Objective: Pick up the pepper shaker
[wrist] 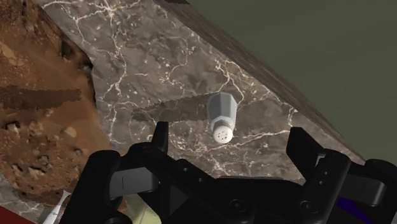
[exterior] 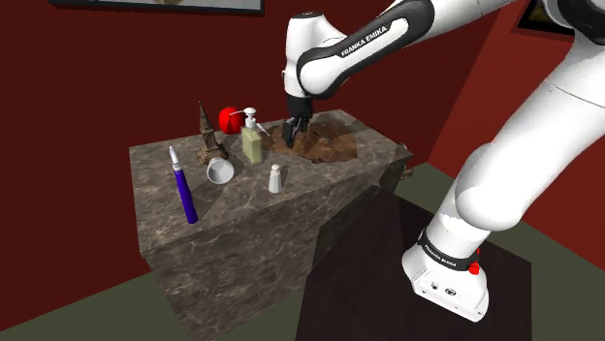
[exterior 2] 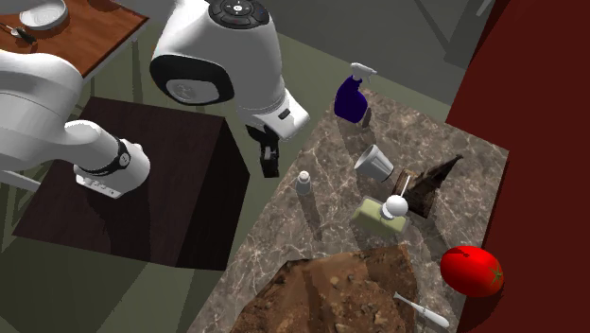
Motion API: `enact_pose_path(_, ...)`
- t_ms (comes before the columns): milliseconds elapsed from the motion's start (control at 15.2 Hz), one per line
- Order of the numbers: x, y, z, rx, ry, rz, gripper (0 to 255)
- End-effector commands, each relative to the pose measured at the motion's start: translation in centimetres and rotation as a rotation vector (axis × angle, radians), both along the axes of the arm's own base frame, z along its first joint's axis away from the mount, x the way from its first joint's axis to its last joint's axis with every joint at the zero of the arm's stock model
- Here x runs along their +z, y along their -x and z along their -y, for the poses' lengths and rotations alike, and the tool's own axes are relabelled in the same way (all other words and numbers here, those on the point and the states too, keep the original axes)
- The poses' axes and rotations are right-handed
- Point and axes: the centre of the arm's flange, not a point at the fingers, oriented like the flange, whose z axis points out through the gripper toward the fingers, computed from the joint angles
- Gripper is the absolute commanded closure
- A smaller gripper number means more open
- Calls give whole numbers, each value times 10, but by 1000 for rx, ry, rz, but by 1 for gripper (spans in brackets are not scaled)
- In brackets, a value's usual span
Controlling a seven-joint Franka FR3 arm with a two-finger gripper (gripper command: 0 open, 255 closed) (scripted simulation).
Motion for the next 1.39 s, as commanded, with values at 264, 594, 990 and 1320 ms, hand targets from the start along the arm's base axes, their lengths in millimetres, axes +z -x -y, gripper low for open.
enact_pose_path(264, -69, -45, -10, 29, -7, -22, 0)
enact_pose_path(594, -125, -80, -19, 53, -12, -41, 0)
enact_pose_path(990, -156, -80, -19, 53, -12, -41, 0)
enact_pose_path(1320, -165, -80, -19, 53, -12, -41, 255)
